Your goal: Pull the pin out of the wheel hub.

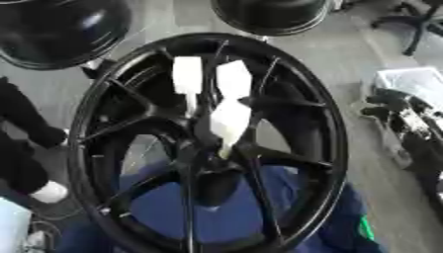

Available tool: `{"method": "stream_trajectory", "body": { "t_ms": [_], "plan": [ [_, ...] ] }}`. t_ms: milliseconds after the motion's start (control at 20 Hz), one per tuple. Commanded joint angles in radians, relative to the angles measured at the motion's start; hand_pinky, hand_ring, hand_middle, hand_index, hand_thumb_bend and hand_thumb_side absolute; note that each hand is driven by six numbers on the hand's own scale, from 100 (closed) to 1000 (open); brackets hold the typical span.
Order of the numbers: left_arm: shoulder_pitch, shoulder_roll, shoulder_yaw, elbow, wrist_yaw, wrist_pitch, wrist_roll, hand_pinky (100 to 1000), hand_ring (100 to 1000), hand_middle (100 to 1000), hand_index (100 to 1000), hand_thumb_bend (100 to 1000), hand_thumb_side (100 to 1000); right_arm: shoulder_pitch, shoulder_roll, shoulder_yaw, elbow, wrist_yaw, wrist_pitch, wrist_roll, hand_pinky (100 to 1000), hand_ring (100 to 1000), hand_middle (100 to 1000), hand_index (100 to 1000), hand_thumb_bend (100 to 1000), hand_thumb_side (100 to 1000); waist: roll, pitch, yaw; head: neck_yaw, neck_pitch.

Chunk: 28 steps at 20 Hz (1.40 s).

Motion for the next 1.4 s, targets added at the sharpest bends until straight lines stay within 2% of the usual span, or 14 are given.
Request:
{"method": "stream_trajectory", "body": {
  "t_ms": [50, 400, 600, 750, 1050, 1100, 1150, 1400],
  "plan": [
    [-0.01, 0.016, 0.002, -0.014, -0.005, -0.002, -0.003, 473, 704, 663, 696, 152, 744, -0.002, -0.028, -0.002, -0.006, 0.003, 0.001, -0.001, 989, 766, 765, 834, 100, 617, -0.002, -0.022, 0.001, -0.003, -0.01],
    [-0.012, 0.015, 0.002, -0.013, -0.004, -0.001, -0.003, 473, 705, 664, 697, 152, 743, -0.006, -0.032, -0.007, 0.0, 0.0, 0.003, -0.004, 991, 769, 768, 836, 100, 621, -0.005, -0.021, 0.008, -0.008, -0.013],
    [-0.008, 0.022, 0.003, -0.009, -0.004, -0.001, -0.002, 473, 706, 664, 697, 151, 744, -0.033, -0.067, -0.018, 0.012, -0.05, 0.005, -0.017, 994, 785, 786, 853, 100, 605, -0.01, -0.026, 0.007, -0.004, -0.007],
    [0.0, 0.031, 0.005, -0.006, -0.006, -0.001, 0.0, 473, 706, 664, 697, 151, 744, -0.053, -0.139, -0.026, 0.013, -0.113, -0.012, -0.029, 1000, 810, 823, 883, 100, 593, -0.019, -0.034, 0.0, -0.003, 0.002],
    [0.023, 0.054, 0.008, 0.002, -0.012, -0.002, 0.005, 473, 707, 664, 697, 150, 745, -0.108, -0.357, -0.022, 0.043, -0.231, -0.089, -0.025, 1000, 876, 916, 939, 100, 568, -0.038, -0.053, -0.022, 0.014, 0.024],
    [0.027, 0.058, 0.01, 0.003, -0.013, -0.002, 0.006, 473, 707, 664, 697, 127, 761, -0.13, -0.39, -0.011, 0.052, -0.248, -0.098, -0.017, 1000, 884, 924, 944, 100, 704, -0.04, -0.057, -0.026, 0.014, 0.029],
    [0.032, 0.062, 0.011, 0.004, -0.014, -0.003, 0.007, 473, 707, 664, 697, 150, 746, -0.157, -0.42, 0.0, 0.062, -0.268, -0.102, -0.011, 1000, 886, 925, 945, 100, 558, -0.043, -0.059, -0.029, 0.014, 0.033],
    [0.048, 0.074, 0.014, 0.008, -0.016, -0.004, 0.011, 473, 707, 664, 697, 150, 747, -0.289, -0.526, 0.057, 0.048, -0.365, -0.119, 0.018, 1000, 884, 919, 939, 100, 529, -0.052, -0.07, -0.039, 0.014, 0.047]
  ]
}}
